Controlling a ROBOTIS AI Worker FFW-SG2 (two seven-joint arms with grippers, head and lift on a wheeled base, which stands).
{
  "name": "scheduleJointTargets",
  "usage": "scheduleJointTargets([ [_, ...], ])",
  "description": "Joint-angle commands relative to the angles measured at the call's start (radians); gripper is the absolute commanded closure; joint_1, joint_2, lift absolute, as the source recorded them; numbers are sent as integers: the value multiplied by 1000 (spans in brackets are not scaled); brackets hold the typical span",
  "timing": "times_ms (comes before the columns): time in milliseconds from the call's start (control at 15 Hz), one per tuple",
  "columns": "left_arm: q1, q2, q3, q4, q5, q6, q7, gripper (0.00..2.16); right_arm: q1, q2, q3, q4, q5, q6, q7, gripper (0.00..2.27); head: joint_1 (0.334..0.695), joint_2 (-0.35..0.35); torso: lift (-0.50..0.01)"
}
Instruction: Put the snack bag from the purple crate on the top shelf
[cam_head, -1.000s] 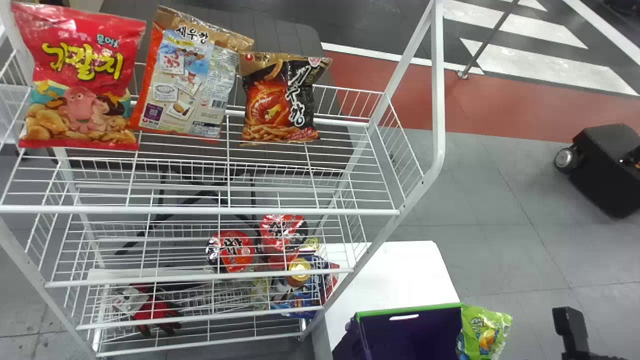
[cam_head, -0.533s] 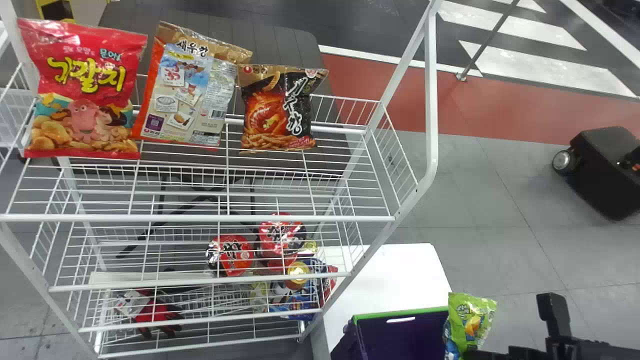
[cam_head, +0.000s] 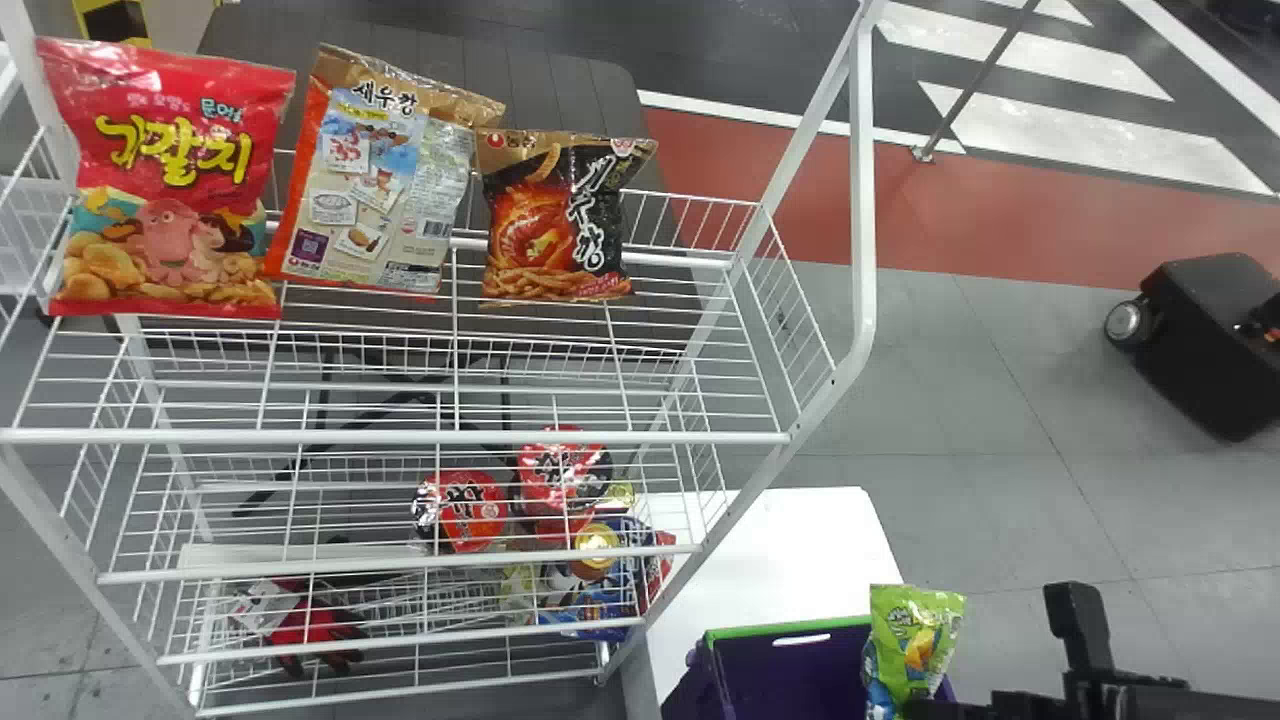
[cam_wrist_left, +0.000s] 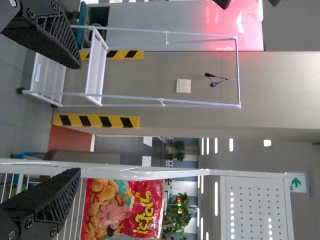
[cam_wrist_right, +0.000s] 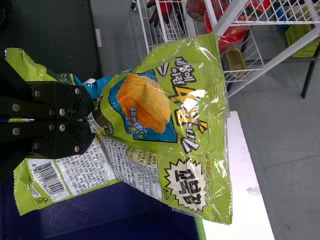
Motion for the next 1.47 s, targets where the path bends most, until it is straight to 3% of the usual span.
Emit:
scheduleJointTargets([
  [0, 11, 2, -1, -5, -11, -11, 0, 73, 56, 18, -1, -70, -22, 43, 0, 2226, 695, -350, 9],
  [333, 10, 12, -20, -2, -20, -11, 0, 73, 209, 105, -29, -294, -73, 98, 1, 2223, 695, -350, 0],
  [600, -4, 18, -26, 12, -22, -11, -2, 73, 306, 229, -70, -550, -157, 141, 31, 2199, 695, -338, 0],
  [1067, -21, 25, -18, 19, -20, -11, -2, 73, 341, 432, -62, -999, -212, 374, 61, 2118, 695, -57, 0],
  [1400, -24, 29, -3, 15, -16, -11, -2, 70, 333, 442, 16, -1180, -206, 384, 29, 2118, 695, 97, 0],
])
